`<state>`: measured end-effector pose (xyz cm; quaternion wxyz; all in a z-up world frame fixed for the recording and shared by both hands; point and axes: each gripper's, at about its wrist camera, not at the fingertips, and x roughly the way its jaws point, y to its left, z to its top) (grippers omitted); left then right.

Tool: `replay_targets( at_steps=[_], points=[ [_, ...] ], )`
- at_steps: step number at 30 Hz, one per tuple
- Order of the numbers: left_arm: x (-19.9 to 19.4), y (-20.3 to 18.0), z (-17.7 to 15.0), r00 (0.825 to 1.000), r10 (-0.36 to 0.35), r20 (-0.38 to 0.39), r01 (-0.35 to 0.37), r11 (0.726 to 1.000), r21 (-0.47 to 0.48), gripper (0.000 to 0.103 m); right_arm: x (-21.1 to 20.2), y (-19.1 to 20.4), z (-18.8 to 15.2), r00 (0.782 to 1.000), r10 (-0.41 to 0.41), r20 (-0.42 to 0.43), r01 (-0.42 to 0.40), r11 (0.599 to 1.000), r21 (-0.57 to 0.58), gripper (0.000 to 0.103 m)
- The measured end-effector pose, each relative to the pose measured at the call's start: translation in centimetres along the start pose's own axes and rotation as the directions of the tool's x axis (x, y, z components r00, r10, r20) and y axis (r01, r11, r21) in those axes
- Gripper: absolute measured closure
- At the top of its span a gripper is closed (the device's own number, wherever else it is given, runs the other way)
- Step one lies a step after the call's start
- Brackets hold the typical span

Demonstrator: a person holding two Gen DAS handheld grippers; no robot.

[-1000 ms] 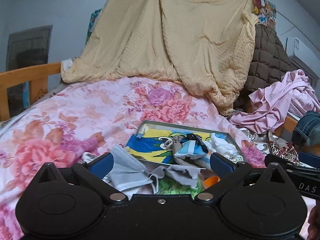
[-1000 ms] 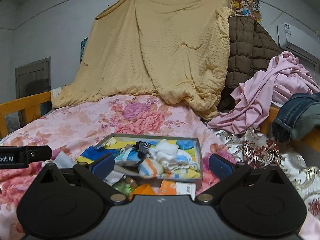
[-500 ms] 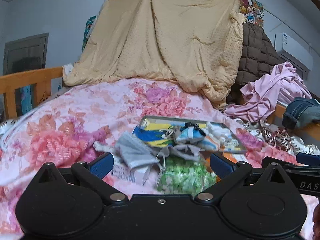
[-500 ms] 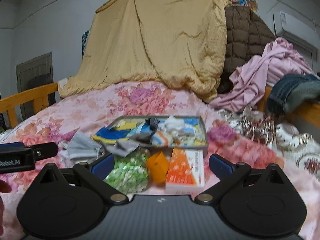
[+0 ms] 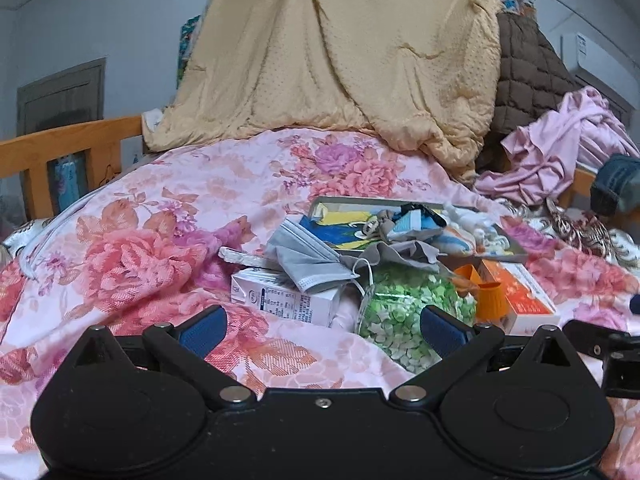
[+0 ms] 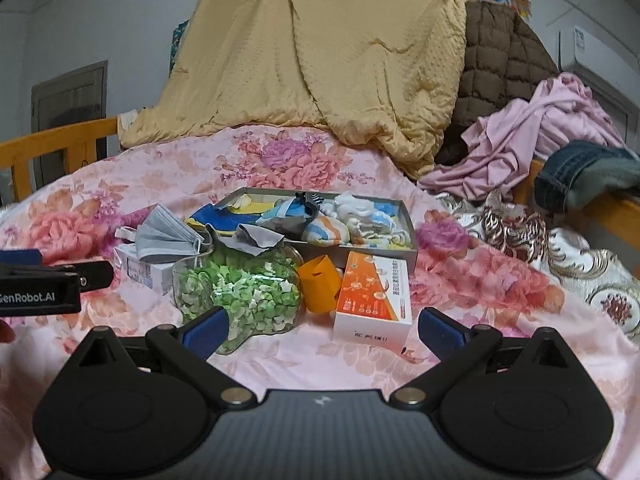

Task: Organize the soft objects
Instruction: 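Move both open tools back toward the remaining pile, then grasp the grey cloth with the left tool while the right tool grasps the orange silicone cup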

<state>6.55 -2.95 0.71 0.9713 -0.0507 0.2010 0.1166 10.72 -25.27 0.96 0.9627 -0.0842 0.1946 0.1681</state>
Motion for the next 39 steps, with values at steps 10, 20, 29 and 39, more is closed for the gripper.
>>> replay_targets(
  at_steps=[10, 20, 29, 39],
  points=[
    [1.1, -0.2, -0.5, 1.000, -0.010, 0.011, 0.009, 0.999, 0.047, 0.001, 1.6, 0.4, -0.2, 0.999, -0.013, -0.033, 0.012, 0.999, -0.033, 0.000],
    [2.6, 1.2, 0.4, 1.000, -0.027, -0.015, 0.026, 0.997, -0.073, 0.001, 3.6, 0.7, 0.2, 0.999, -0.008, -0.049, 0.007, 1.000, -0.021, 0.000],
    [4.1, 0.0, 1.3, 0.998, -0.067, 0.011, 0.068, 0.997, -0.043, 0.001, 5.5, 0.6, 0.9, 0.998, 0.037, -0.053, -0.039, 0.999, -0.035, 0.000],
    [7.7, -1.5, 3.6, 0.985, -0.169, -0.029, 0.171, 0.978, 0.123, 0.001, 9.0, -0.7, 1.9, 0.999, 0.026, -0.045, -0.032, 0.990, -0.134, 0.001]
  ],
)
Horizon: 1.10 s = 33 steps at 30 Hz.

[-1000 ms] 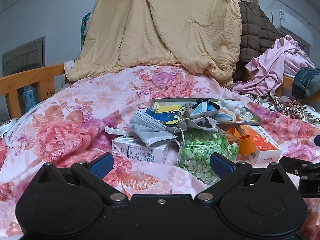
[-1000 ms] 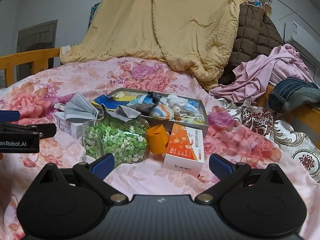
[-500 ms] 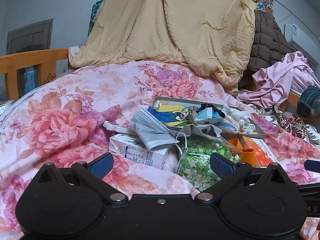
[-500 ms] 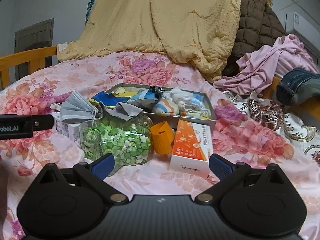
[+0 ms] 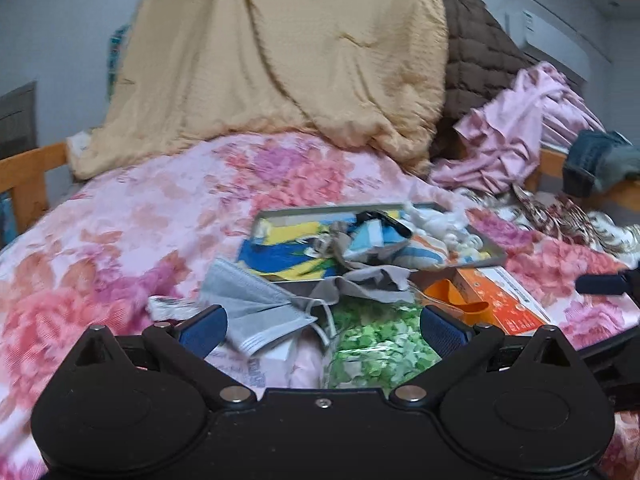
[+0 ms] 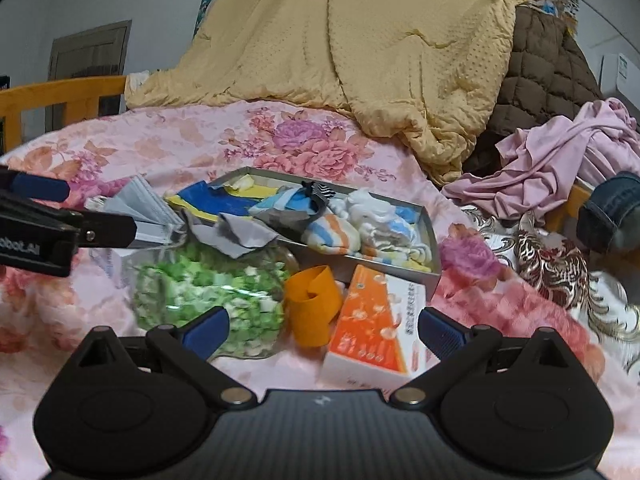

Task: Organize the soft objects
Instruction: 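Grasp the grey cloth with the left tool while the right tool grasps the orange silicone cup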

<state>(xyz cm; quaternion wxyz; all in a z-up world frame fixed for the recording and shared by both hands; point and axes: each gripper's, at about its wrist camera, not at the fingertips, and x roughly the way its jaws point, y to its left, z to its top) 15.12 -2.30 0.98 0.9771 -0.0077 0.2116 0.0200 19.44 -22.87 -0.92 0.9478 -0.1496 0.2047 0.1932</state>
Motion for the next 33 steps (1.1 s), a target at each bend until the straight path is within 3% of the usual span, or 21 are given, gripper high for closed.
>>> replay_targets(
  at_steps=[3, 9, 16, 22, 33],
  points=[
    [1.4, -0.2, 0.6, 0.999, -0.028, -0.027, 0.030, 0.998, 0.049, 0.001, 1.0, -0.4, -0.1, 1.000, 0.008, -0.006, -0.008, 0.999, -0.034, 0.003],
    [4.2, -1.1, 1.2, 1.000, 0.015, -0.027, -0.011, 0.987, 0.160, 0.001, 3.2, -0.6, -0.2, 0.998, 0.045, -0.033, -0.049, 0.990, -0.135, 0.009],
    [7.0, -1.4, 2.1, 0.992, -0.056, -0.113, 0.083, 0.965, 0.249, 0.001, 4.8, -0.8, -0.6, 0.995, 0.078, -0.056, -0.087, 0.978, -0.187, 0.020],
    [9.2, -1.8, 2.9, 0.978, -0.067, -0.199, 0.112, 0.968, 0.225, 0.001, 5.9, -0.7, -1.2, 0.990, 0.105, -0.094, -0.123, 0.970, -0.208, 0.028],
    [11.1, -2.9, 3.3, 0.971, -0.053, -0.233, 0.097, 0.978, 0.183, 0.001, 6.3, 0.1, -2.0, 0.993, 0.087, -0.075, -0.104, 0.957, -0.270, 0.033]
  ],
)
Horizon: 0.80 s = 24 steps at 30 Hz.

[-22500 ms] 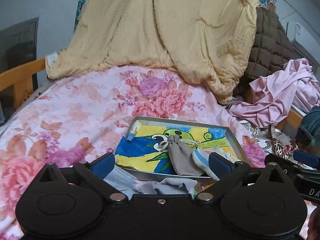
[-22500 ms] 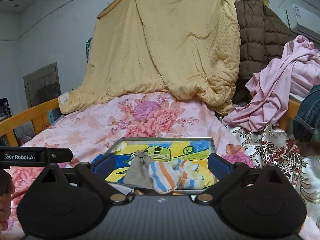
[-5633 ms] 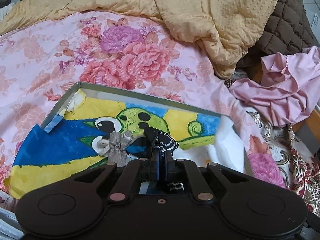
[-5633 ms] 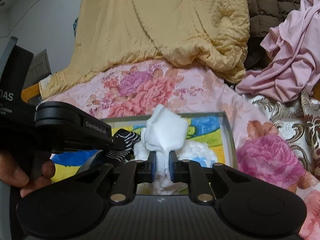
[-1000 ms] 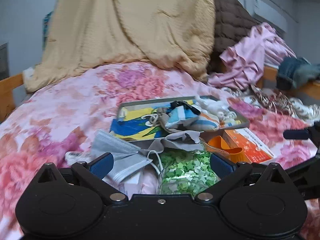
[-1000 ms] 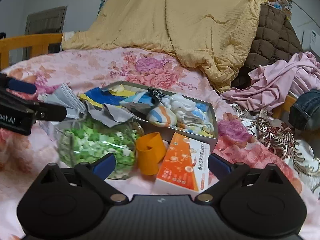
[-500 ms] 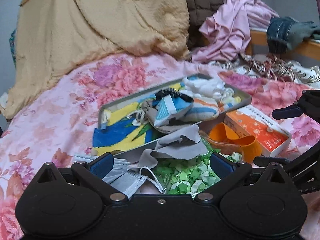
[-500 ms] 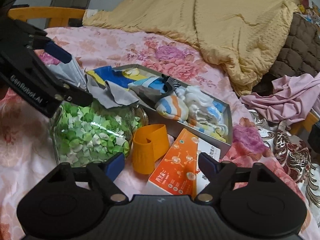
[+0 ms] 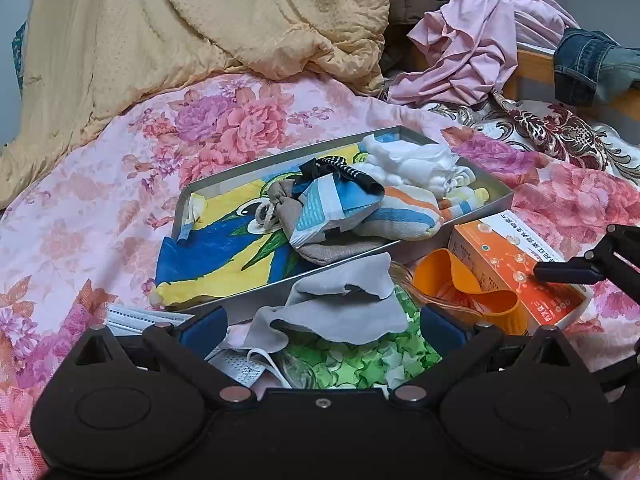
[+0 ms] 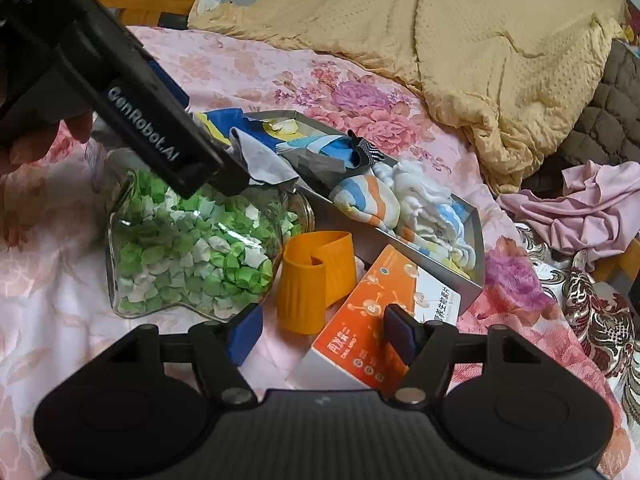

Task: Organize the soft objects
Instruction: 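Grasp the grey cloth with the left tool while the right tool grasps the orange silicone cup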

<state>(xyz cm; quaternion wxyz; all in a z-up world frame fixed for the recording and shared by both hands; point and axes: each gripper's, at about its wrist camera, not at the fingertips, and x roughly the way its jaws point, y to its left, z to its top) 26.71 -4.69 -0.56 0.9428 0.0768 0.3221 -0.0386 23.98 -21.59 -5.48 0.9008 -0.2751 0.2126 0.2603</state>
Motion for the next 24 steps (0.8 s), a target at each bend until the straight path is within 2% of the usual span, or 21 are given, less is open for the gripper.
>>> replay_targets(
  at_steps=[4, 7, 12, 17, 19, 21, 24],
  points=[
    [0.2, 0.2, 0.3, 1.000, -0.008, -0.018, 0.008, 1.000, -0.017, 0.001, -0.1, 0.0, 0.0, 1.000, -0.010, 0.012, 0.010, 1.000, -0.003, 0.042],
    [0.4, 0.6, 0.3, 0.999, -0.023, -0.028, 0.021, 0.998, -0.052, 0.002, 0.0, 0.0, 0.0, 1.000, -0.009, 0.018, 0.009, 1.000, -0.002, 0.045],
    [0.3, 1.4, 0.2, 0.999, -0.037, -0.025, 0.033, 0.992, -0.122, 0.020, -0.1, 0.1, 0.0, 1.000, -0.007, 0.021, 0.008, 1.000, -0.010, 0.047],
    [0.2, 1.6, 0.1, 0.998, -0.053, -0.020, 0.050, 0.989, -0.142, 0.027, -0.1, 0.2, 0.0, 1.000, -0.009, 0.022, 0.009, 1.000, -0.011, 0.049],
    [0.3, 1.7, 0.1, 0.998, -0.061, -0.019, 0.057, 0.986, -0.155, 0.032, -0.1, 0.2, 0.1, 1.000, -0.008, 0.025, 0.008, 1.000, -0.012, 0.052],
    [0.3, 1.9, 0.1, 0.998, -0.068, -0.017, 0.064, 0.983, -0.173, 0.043, -0.2, 0.3, 0.1, 1.000, -0.007, 0.030, 0.008, 1.000, -0.014, 0.056],
    [0.3, 2.2, 0.2, 0.997, -0.070, -0.017, 0.065, 0.978, -0.197, 0.052, -0.3, 0.5, 0.1, 0.999, -0.006, 0.042, 0.007, 1.000, -0.027, 0.065]
  ],
)
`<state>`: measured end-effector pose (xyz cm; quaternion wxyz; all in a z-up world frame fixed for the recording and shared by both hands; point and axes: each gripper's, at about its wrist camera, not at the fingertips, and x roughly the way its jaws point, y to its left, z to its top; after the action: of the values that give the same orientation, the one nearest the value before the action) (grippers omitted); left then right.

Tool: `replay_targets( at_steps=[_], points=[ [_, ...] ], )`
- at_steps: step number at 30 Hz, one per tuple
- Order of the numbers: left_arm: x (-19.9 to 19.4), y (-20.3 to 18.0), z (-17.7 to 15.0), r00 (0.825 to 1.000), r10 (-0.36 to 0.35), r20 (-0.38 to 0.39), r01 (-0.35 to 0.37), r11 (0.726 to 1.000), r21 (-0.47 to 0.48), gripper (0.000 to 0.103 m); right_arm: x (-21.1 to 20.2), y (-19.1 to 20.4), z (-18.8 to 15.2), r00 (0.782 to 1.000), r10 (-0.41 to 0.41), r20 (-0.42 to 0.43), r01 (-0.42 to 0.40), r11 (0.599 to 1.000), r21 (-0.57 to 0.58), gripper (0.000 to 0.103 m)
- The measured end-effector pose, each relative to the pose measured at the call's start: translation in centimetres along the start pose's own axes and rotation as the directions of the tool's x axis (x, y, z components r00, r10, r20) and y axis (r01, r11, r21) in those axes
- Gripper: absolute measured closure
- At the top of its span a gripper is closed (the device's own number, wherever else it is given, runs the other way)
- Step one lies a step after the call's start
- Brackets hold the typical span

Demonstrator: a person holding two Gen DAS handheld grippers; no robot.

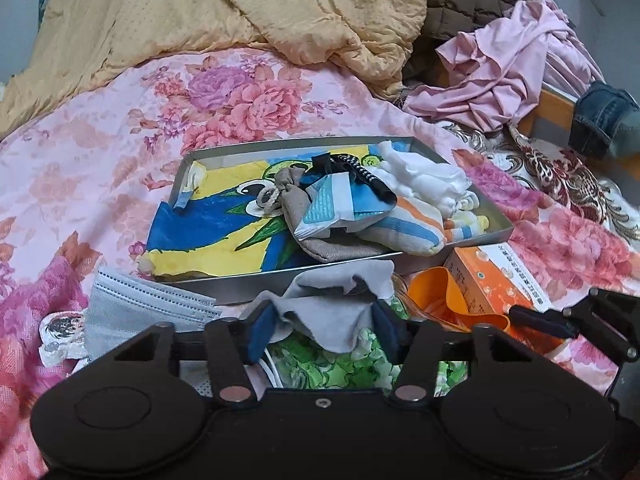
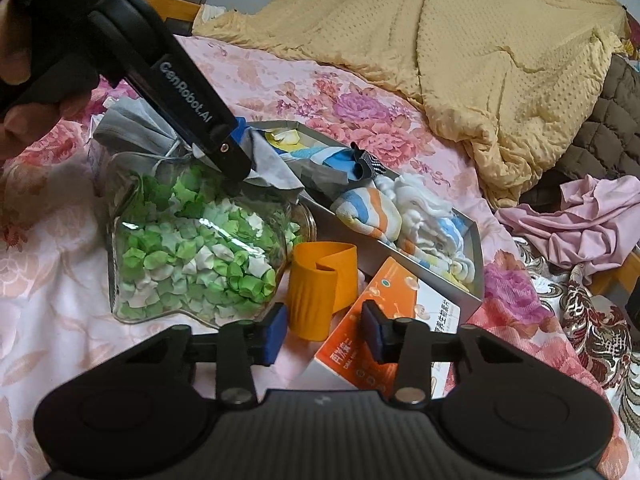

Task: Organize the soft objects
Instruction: 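Grasp the grey cloth with the left tool while the right tool grasps the orange silicone cup, then carry the grey cloth with the left tool while the right tool carries the orange cup to the tray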

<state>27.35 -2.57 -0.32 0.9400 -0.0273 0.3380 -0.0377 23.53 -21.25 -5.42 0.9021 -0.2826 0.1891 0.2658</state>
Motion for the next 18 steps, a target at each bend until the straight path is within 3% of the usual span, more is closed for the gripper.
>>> replay_targets(
  at_steps=[3, 9, 18],
  points=[
    [-0.1, 0.0, 0.0, 1.000, 0.015, 0.013, -0.015, 1.000, 0.003, 0.066, -0.2, 0.2, 0.1, 1.000, 0.007, 0.010, -0.007, 1.000, -0.011, 0.075],
    [-0.3, -1.0, -0.3, 0.999, 0.020, 0.044, -0.024, 0.996, 0.083, 0.091, -0.2, 0.2, 0.2, 1.000, 0.010, 0.011, -0.010, 1.000, -0.006, 0.080],
    [-0.6, -1.4, -0.4, 0.997, 0.034, 0.062, -0.040, 0.995, 0.091, 0.097, -0.6, 0.0, 0.4, 0.999, -0.013, 0.037, 0.013, 1.000, -0.018, 0.084]
  ],
)
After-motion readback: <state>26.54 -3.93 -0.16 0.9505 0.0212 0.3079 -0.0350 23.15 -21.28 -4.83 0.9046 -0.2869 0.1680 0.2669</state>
